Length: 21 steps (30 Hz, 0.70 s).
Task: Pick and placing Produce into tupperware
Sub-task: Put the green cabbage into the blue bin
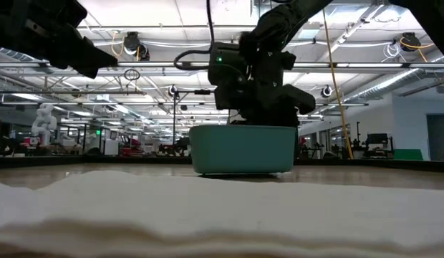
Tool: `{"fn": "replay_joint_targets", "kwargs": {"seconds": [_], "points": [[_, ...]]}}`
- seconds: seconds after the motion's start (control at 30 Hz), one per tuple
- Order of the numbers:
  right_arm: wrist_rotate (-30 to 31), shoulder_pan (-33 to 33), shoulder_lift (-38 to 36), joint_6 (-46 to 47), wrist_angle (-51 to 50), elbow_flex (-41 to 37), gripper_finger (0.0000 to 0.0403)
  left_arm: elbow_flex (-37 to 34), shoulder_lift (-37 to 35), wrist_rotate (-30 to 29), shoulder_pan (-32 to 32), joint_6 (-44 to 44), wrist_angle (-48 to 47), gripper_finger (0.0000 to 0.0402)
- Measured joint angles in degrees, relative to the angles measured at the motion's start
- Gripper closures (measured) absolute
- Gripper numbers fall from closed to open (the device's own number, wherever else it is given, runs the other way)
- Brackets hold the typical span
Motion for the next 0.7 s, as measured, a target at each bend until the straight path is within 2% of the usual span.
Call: {"fn": "replay_joint_targets", "kwargs": {"seconds": [0.53,0.7], "points": [[0.25,0.00,1.58,-0.13,-0.87,1.09,0.0167,0.00,0.01,0.00,0.00,0.20,-0.87,0.0376],[2.14,0.49,1.74,-0.13,-1.30,2.20,0.0167,0.00,0.00,0.00,0.00,0.09,-0.87,0.0376]]}}
